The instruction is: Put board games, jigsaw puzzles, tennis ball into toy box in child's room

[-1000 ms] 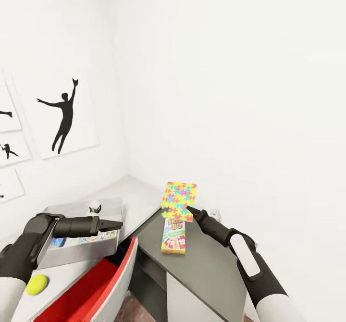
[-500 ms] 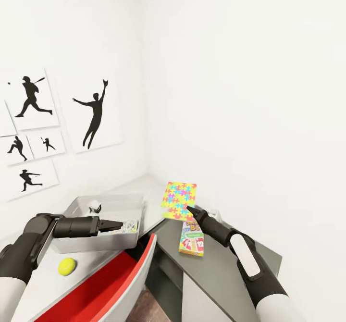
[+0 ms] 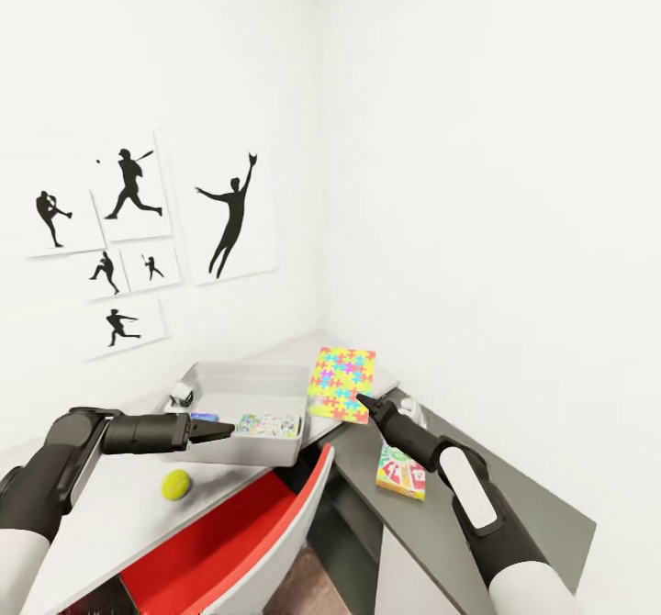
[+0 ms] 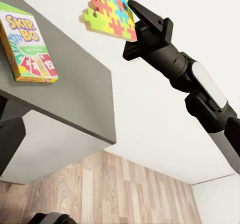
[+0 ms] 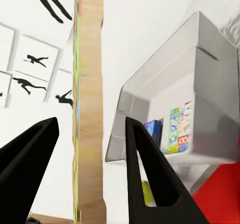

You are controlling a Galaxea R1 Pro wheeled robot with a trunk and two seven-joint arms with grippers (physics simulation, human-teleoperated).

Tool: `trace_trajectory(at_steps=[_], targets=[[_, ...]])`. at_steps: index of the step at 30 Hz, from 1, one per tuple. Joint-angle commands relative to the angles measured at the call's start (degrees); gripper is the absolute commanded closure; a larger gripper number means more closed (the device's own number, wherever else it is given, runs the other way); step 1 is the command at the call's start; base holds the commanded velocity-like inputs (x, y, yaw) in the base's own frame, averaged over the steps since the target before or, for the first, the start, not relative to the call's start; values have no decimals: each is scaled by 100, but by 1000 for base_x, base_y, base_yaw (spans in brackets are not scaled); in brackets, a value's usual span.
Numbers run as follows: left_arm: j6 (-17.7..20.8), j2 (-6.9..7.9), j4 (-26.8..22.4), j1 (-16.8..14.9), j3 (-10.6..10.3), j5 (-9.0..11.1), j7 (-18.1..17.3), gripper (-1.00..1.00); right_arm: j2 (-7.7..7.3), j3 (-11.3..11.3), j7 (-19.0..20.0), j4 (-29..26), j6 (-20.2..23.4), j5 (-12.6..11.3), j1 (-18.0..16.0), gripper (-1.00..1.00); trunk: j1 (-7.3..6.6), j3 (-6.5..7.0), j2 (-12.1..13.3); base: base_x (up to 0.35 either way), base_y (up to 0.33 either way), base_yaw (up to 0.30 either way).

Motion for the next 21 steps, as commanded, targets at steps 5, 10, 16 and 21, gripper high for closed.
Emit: trace_trajectory(at_steps=[5, 10, 16, 21], targets=[[61, 1, 1, -1, -2, 3, -16, -100, -2, -6, 3, 0, 25, -25, -2, 100, 2, -3, -4, 0, 0, 288], [61, -1, 6, -1, -2, 3, -9, -100, -6, -6, 8, 0, 26, -25, -2, 100, 2, -3, -4, 0, 0, 215], [61, -2, 6, -1, -2, 3, -7, -100, -5, -6, 5, 0, 22, -25, -2, 100, 2, -3, -4, 0, 0, 31], [61, 1, 6, -1, -2, 3, -8, -100, -6, -12, 8, 0, 26, -31, -3, 100, 2, -3, -4, 0, 0, 2]])
